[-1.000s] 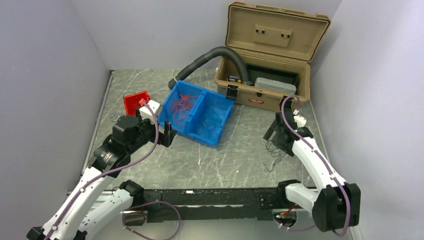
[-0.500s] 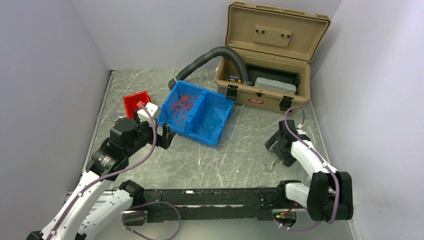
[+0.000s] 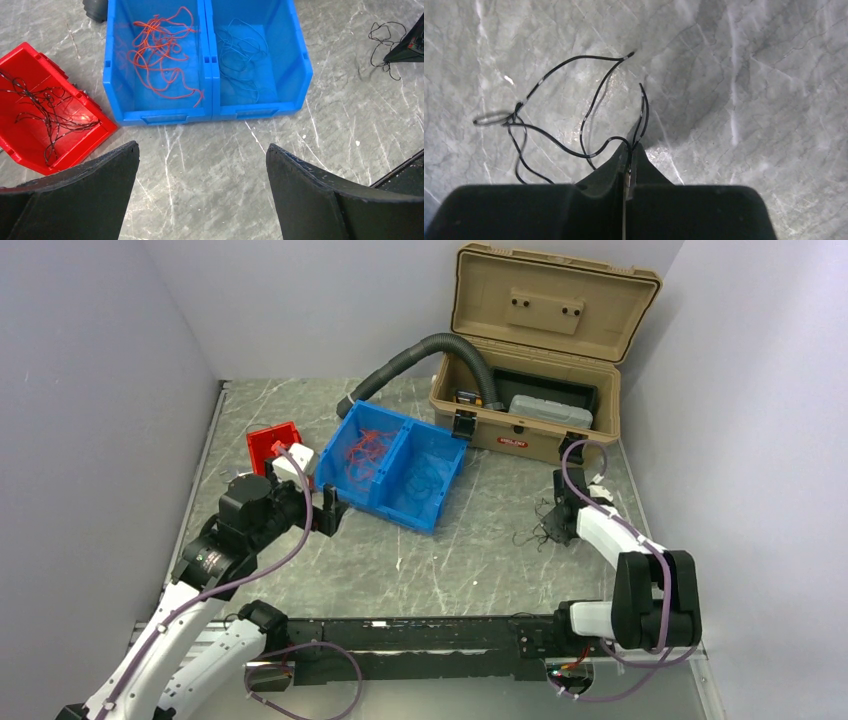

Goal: Untangle the cables

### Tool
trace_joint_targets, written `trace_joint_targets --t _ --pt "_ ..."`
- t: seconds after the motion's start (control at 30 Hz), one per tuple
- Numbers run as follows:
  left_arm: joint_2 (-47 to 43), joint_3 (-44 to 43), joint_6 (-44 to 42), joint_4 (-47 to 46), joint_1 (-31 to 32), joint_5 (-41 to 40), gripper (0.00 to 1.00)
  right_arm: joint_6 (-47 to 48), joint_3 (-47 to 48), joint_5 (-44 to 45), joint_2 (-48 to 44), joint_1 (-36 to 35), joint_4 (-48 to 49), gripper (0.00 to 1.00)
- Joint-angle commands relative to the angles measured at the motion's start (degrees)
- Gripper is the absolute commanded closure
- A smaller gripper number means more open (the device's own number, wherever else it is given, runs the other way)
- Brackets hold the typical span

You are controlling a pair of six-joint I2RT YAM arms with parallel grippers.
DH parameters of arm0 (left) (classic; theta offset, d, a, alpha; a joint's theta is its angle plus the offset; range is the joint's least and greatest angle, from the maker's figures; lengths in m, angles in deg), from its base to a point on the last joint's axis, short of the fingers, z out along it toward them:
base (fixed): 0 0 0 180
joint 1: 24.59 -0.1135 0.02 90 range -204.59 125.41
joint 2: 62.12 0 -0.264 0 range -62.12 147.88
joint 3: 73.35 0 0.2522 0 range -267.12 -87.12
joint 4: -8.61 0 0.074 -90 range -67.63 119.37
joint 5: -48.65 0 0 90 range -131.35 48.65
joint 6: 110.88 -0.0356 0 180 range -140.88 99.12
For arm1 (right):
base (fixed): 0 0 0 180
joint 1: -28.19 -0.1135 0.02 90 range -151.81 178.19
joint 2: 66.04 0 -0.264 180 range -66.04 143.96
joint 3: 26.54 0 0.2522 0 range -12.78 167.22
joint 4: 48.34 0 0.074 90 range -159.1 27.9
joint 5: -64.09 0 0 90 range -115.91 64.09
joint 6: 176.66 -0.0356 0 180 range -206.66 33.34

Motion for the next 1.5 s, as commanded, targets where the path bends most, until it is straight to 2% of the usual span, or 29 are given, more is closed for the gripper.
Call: trace_joint_targets --t 0.0,0.17,0.37,0.5,0.67,0.97,1.1,1.23,1.37,1.47 --pt "0.3 0.2 -0.6 -1.4 -0.8 0.4 0.01 1.6 2.1 -1.6 -1.5 -0.8 -1.0 1.00" --pt "0.9 0.4 -0.5 -1.8 -1.5 1.2 0.01 6.7 7.1 -5.6 -11.5 -0.8 -3.2 1.00" --pt "1.3 -0.1 -0.5 -1.5 -2.6 1.5 0.01 20.6 16.3 -25.6 -17.1 -3.1 -0.2 1.00" --pt "0.8 0.0 -0.1 -1.6 -3.6 1.0 0.01 24.1 23.4 -26.7 -15.1 -9.9 -1.3 1.00" --pt "0.2 0.0 1.7 -1.8 -5.3 -2.5 0.00 27.0 30.3 -30.1 -10.1 -20.6 2.9 1.00" --pt "-4.2 0.1 8.1 -0.6 -9.0 -22.6 0.01 31.1 50.1 -29.1 14.7 -39.9 9.4 1.00" --pt "-9.0 1.0 9.1 -0.2 -9.6 -32.5 0.01 32.4 60.8 -30.5 26.9 -43.6 13.4 1.00" --pt "-13.5 2.0 10.3 -0.1 -10.2 -40.0 0.00 32.8 75.5 -33.7 40.8 -45.7 13.4 1.00" --pt "-15.4 2.5 10.5 -0.2 -10.6 -42.3 0.01 30.5 91.2 -36.6 54.5 -47.0 14.9 1.00" --pt "-15.0 2.5 10.2 -0.2 -10.9 -41.5 0.01 27.3 95.3 -38.6 61.1 -47.3 22.5 1.00"
